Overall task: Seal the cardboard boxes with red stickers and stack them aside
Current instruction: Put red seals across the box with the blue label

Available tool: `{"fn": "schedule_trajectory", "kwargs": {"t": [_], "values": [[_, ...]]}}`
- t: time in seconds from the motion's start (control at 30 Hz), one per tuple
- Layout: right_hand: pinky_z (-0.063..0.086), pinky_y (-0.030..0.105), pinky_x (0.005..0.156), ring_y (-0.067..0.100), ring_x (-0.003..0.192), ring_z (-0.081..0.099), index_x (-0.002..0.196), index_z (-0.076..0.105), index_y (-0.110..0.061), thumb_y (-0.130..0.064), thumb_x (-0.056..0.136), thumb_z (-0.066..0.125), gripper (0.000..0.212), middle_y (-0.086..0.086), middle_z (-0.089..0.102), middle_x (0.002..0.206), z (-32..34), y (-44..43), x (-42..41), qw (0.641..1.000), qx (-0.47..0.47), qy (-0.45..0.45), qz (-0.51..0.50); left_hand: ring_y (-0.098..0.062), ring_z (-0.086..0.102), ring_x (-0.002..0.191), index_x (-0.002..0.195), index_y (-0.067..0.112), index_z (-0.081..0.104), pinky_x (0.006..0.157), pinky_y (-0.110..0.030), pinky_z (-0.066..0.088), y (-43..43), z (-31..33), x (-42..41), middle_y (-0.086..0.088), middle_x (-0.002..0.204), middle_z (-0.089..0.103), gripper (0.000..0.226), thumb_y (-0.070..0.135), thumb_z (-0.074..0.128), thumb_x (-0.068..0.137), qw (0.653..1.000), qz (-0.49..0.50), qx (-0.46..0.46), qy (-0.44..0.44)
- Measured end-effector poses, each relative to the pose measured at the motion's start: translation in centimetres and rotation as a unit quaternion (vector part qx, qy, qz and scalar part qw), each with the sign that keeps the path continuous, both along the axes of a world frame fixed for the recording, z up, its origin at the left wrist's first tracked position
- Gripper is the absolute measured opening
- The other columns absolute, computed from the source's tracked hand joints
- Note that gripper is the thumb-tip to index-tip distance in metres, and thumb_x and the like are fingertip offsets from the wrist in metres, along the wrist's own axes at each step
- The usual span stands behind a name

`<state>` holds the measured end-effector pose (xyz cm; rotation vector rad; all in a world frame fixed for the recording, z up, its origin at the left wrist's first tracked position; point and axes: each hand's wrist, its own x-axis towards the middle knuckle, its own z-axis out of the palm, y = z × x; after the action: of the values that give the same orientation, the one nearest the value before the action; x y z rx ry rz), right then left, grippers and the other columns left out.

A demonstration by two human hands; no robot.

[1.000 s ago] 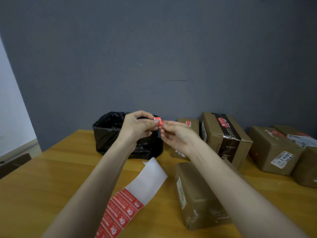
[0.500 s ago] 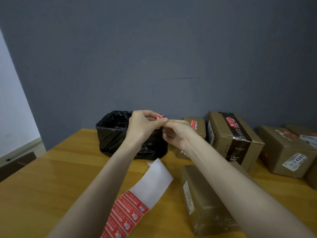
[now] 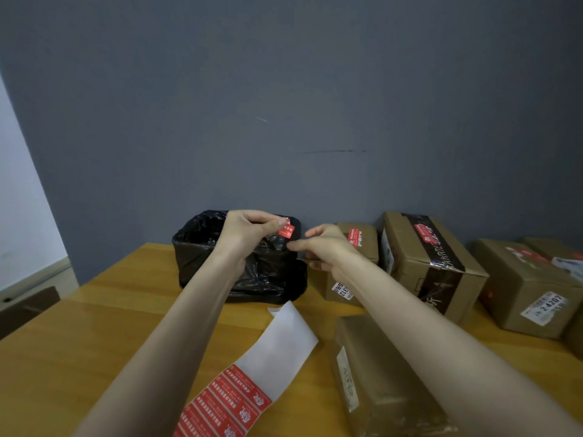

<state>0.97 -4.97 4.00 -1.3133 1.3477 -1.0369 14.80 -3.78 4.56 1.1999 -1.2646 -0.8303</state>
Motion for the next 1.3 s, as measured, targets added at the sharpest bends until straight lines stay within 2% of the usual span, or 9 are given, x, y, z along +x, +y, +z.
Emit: {"fn": "schedule_trajectory", "kwargs": {"t": [0.1, 0.23, 0.5, 0.6, 0.7, 0.87, 1.03, 1.2, 1.3], "values": [[0.043, 0.024, 0.056, 0.012, 0.067, 0.048, 0.085, 0.05, -0.015, -0.005, 0.078, 0.072, 0.025, 0.003, 0.053, 0.083, 0.5, -0.7, 0.2, 1.0, -0.005, -0.025, -0.007, -0.002, 0.054, 0.056, 0.076, 0.01, 0.073, 0.057, -0.018, 0.039, -1.4, 0.3, 1.1, 0.001, 0.07, 0.067, 0.006, 0.015, 0.076, 0.075, 0.998, 0.06, -0.013, -0.02], [0.044, 0.023, 0.055, 0.012, 0.064, 0.05, 0.093, 0.051, -0.011, -0.001, 0.079, 0.068, 0.024, 0.004, 0.054, 0.079, 0.7, -1.5, 0.9, 0.999, -0.005, -0.043, 0.003, -0.011, 0.056, 0.062, 0.069, 0.013, 0.07, 0.068, -0.028, 0.046, -3.6, 0.1, 2.3, 0.001, 0.065, 0.064, 0.011, 0.018, 0.077, 0.076, 0.987, 0.146, -0.008, -0.066], [0.048, 0.021, 0.058, 0.011, 0.065, 0.053, 0.085, 0.054, -0.012, 0.001, 0.081, 0.066, 0.019, 0.003, 0.056, 0.078, 0.2, -1.3, 1.3, 0.999, -0.001, -0.039, 0.028, -0.025, 0.058, 0.109, 0.103, 0.003, 0.069, 0.097, -0.032, 0.044, -6.0, -2.5, 3.1, -0.014, 0.111, 0.066, 0.022, -0.002, 0.065, 0.082, 0.957, 0.148, 0.048, -0.245], [0.048, 0.021, 0.058, 0.01, 0.065, 0.053, 0.081, 0.053, -0.014, 0.0, 0.081, 0.066, 0.02, 0.002, 0.056, 0.078, 0.0, -1.3, 1.1, 0.999, -0.005, -0.032, 0.03, -0.025, 0.062, 0.097, 0.076, 0.01, 0.067, 0.087, -0.037, 0.05, -5.9, -2.9, 3.3, -0.008, 0.09, 0.067, 0.007, 0.007, 0.072, 0.079, 0.945, 0.163, 0.043, -0.279], [0.047, 0.021, 0.057, 0.01, 0.064, 0.053, 0.079, 0.053, -0.014, -0.001, 0.082, 0.066, 0.019, 0.002, 0.056, 0.077, -0.1, -1.2, 0.9, 0.999, -0.009, -0.03, 0.03, -0.024, 0.064, 0.088, 0.061, 0.016, 0.063, 0.081, -0.039, 0.052, -6.0, -3.3, 3.6, -0.007, 0.081, 0.067, 0.023, 0.01, 0.071, 0.081, 0.938, 0.167, 0.043, -0.301], [0.048, 0.021, 0.058, 0.011, 0.064, 0.053, 0.081, 0.055, -0.014, 0.0, 0.083, 0.064, 0.016, 0.002, 0.056, 0.077, -0.3, -1.0, 0.9, 0.999, -0.011, -0.029, 0.03, -0.028, 0.057, 0.112, 0.099, 0.008, 0.073, 0.098, -0.04, 0.045, -6.2, -3.7, 3.7, -0.012, 0.114, 0.066, 0.027, -0.004, 0.052, 0.088, 0.936, 0.132, 0.04, -0.324], [0.049, 0.021, 0.056, 0.01, 0.064, 0.053, 0.081, 0.057, -0.013, -0.002, 0.086, 0.061, 0.012, 0.003, 0.057, 0.077, -0.1, -0.5, 1.2, 0.999, -0.012, -0.021, 0.03, -0.027, 0.053, 0.118, 0.109, 0.015, 0.07, 0.102, -0.045, 0.04, -5.9, -3.7, 4.1, -0.008, 0.123, 0.063, 0.026, 0.008, 0.051, 0.092, 0.934, 0.113, 0.039, -0.338], [0.05, 0.021, 0.057, 0.012, 0.067, 0.056, 0.08, 0.06, -0.014, -0.005, 0.088, 0.058, 0.012, 0.003, 0.06, 0.082, 0.1, 0.5, 1.5, 0.998, -0.024, 0.016, 0.053, -0.029, 0.036, 0.13, 0.13, 0.032, 0.053, 0.108, -0.053, 0.023, -4.9, -2.9, 4.2, -0.005, 0.139, 0.045, 0.036, 0.026, 0.036, 0.099, 0.826, 0.053, 0.139, -0.543], [0.05, 0.021, 0.058, 0.012, 0.068, 0.056, 0.079, 0.06, -0.015, -0.006, 0.089, 0.056, 0.014, 0.003, 0.06, 0.081, 0.3, 1.1, 1.4, 0.997, -0.033, 0.028, 0.061, -0.029, 0.043, 0.122, 0.114, 0.023, 0.065, 0.104, -0.051, 0.026, -4.6, -2.7, 4.4, -0.006, 0.128, 0.053, 0.03, 0.018, 0.041, 0.097, 0.833, 0.071, 0.104, -0.54]]}}
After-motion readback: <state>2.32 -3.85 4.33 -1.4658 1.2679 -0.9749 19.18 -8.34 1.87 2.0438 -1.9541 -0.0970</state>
